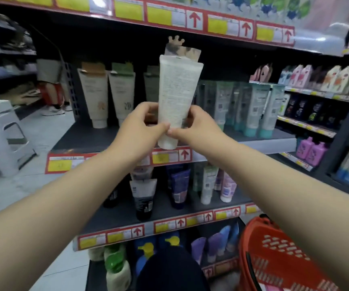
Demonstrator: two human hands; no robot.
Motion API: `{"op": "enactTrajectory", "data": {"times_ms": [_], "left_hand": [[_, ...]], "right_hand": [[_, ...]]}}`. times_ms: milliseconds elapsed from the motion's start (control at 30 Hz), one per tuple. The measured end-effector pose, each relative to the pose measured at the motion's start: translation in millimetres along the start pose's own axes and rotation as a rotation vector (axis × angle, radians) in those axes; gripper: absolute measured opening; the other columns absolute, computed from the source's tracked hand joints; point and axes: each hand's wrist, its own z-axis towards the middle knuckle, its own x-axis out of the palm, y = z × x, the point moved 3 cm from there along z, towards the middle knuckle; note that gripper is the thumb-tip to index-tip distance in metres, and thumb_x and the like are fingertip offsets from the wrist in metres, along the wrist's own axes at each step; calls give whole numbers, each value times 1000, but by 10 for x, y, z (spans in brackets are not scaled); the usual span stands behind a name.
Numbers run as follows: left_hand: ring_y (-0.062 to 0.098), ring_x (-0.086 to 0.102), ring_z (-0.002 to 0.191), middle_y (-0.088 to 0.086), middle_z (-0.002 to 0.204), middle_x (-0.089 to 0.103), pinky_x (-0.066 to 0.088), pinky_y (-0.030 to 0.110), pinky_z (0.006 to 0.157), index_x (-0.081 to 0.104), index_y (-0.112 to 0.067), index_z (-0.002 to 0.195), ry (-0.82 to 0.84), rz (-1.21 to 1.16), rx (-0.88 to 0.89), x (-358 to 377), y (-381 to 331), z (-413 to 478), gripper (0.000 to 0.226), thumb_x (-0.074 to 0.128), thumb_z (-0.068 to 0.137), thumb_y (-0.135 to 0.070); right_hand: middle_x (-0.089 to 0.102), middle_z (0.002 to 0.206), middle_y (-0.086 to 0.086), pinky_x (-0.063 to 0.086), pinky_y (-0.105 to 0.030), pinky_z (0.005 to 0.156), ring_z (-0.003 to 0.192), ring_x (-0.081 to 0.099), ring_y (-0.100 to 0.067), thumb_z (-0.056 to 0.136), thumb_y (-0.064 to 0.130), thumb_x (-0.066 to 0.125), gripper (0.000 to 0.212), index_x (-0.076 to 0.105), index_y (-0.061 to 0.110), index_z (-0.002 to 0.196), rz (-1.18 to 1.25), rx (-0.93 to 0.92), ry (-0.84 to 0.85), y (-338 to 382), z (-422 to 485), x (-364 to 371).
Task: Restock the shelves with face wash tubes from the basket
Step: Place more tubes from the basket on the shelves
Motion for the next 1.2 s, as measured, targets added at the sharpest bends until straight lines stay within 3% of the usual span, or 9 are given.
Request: {"op": "enactTrajectory", "data": {"times_ms": [100,233,333,400,600,800,933,1067,1200], "left_hand": [[-1,58,98,-17,110,63,48,16,78,53,-31,130,32,69,-13,-210,119,173,45,61,89,-17],[-2,56,89,-14,104,62,38,-4,63,59,-26,123,57,222,-28,-393,311,350,41,55,89,-4],[6,56,101,-9,109,63,39,8,76,61,-25,122,89,319,-85,-508,503,479,39,52,90,-5],[10,58,99,-8,103,65,41,17,76,65,-26,116,62,405,-108,-622,606,560,32,54,90,-11],[9,54,87,-7,94,63,35,11,60,69,-16,110,-96,515,-140,-960,737,656,27,56,87,-11],[15,51,84,9,107,67,36,26,73,68,-12,109,-82,629,-236,-1070,774,636,26,52,88,-10],[22,54,88,13,110,67,38,23,67,68,-7,107,-14,770,-264,-1062,698,483,27,50,88,-12],[28,57,112,9,120,64,45,29,88,60,-15,122,54,851,-150,-812,471,217,36,48,88,-11],[33,55,114,16,123,58,48,41,92,54,-12,125,218,940,56,-278,266,25,40,51,85,-11]], "right_hand": [[59,120,2,50,-27,90,108,58,-12,75,19,78,61,48,12,127,-25,4,-8,13,333,237],[59,125,-3,45,-26,89,113,57,-17,73,14,79,62,48,11,127,-76,33,46,-100,708,568],[61,124,-5,49,-34,96,113,58,-20,72,12,79,61,50,10,126,-31,77,84,-210,913,812],[61,124,-5,49,-38,97,113,58,-19,72,14,80,62,51,11,127,-25,77,123,-223,1021,952],[64,121,-6,48,-38,98,111,60,-21,71,13,80,54,58,12,120,-43,33,226,-94,1202,1368],[63,123,-9,47,-39,99,113,59,-25,75,17,78,50,58,9,121,-83,59,259,2,1263,1560],[61,123,-9,47,-37,99,113,58,-25,75,24,78,57,55,8,124,-262,28,236,-2,1160,1442],[52,133,-12,42,-30,97,121,50,-26,87,25,62,53,43,6,133,-573,-204,197,47,724,1010],[46,136,-17,39,-41,102,126,43,-31,86,19,53,52,41,2,134,-866,-301,240,-106,187,558]]}}
